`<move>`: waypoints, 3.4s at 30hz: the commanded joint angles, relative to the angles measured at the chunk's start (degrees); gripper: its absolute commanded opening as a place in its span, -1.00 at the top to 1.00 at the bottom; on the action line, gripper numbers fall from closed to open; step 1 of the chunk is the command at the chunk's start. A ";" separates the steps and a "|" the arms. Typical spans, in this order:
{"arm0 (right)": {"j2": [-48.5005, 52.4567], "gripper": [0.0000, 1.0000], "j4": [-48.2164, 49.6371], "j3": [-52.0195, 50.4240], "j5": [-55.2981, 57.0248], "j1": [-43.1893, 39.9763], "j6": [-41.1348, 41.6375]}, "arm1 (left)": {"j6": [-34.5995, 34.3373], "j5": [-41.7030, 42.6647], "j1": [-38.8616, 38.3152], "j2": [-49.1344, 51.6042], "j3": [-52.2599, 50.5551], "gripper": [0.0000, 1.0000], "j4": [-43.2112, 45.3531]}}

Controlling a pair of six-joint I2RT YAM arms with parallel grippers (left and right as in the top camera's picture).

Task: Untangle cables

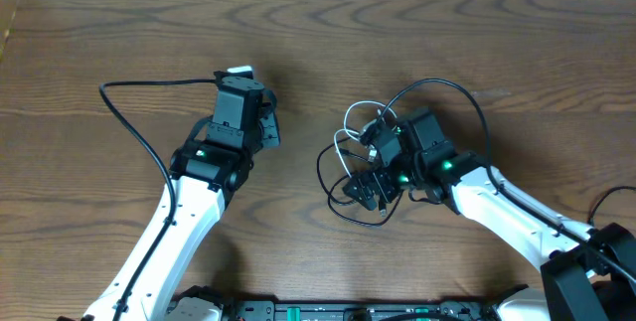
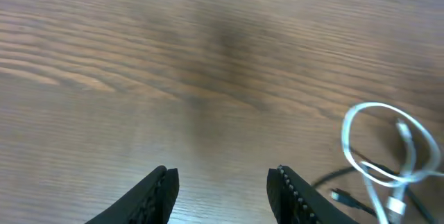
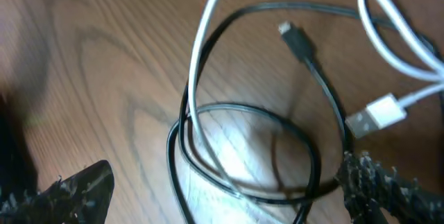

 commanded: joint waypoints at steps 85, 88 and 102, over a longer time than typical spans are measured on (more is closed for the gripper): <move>22.43 0.98 -63.32 94.90 33.99 -33.83 5.33 | -1.40 12.94 0.24 -7.67 -0.37 -0.12 -2.73; 26.82 0.98 -60.35 94.90 34.77 -36.98 5.62 | -1.38 12.94 0.24 -6.78 -0.70 -0.11 -2.75; 35.36 0.98 -52.59 95.62 32.28 -66.07 7.30 | -0.94 16.13 -0.28 -6.05 -1.05 -0.12 -2.71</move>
